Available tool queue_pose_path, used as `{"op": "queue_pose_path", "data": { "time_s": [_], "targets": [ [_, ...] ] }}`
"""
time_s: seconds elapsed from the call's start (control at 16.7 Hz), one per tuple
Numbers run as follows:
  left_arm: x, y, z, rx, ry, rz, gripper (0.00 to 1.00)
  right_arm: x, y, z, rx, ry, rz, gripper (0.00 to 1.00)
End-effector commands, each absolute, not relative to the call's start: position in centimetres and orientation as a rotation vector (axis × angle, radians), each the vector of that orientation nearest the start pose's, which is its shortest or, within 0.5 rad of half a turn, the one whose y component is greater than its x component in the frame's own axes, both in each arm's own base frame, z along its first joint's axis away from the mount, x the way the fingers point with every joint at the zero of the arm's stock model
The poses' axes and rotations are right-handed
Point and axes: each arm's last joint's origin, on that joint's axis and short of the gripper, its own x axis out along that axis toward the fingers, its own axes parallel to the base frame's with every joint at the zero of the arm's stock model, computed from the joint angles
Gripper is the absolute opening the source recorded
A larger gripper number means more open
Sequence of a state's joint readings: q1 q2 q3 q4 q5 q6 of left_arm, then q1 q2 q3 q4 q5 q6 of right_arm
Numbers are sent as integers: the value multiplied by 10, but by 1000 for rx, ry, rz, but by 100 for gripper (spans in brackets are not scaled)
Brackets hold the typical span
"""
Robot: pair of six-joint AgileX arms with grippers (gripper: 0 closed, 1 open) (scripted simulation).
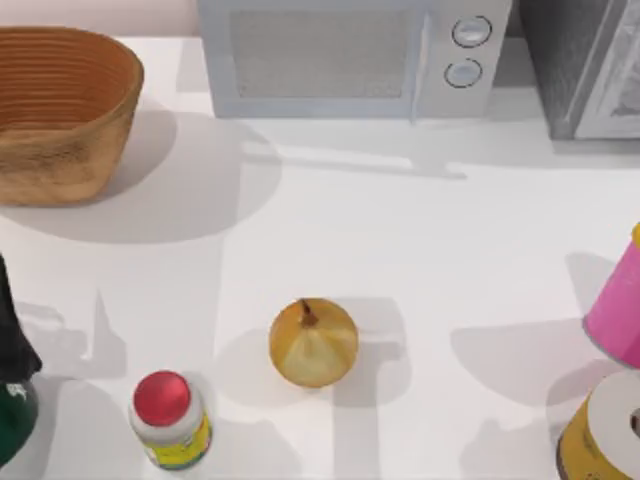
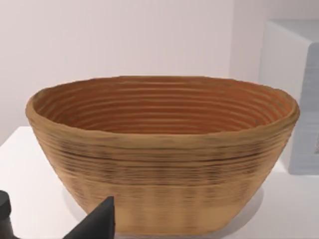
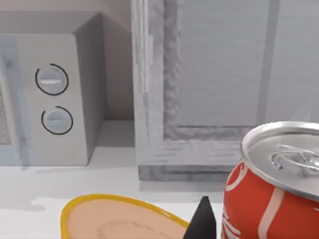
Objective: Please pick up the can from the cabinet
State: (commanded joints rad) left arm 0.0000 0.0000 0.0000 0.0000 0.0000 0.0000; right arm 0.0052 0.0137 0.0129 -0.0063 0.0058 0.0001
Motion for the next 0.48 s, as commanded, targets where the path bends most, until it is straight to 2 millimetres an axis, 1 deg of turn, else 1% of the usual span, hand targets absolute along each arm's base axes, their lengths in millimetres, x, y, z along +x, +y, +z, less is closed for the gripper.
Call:
{"op": "queue_pose_path", "data": {
  "time_s": [0.36,0.48],
  "targets": [
    [106,-1,160,0,0,0,100,106,-1,159,2,9,2,0],
    [106,-1,160,0,0,0,100,106,-1,161,0,5,6,0]
  ]
}}
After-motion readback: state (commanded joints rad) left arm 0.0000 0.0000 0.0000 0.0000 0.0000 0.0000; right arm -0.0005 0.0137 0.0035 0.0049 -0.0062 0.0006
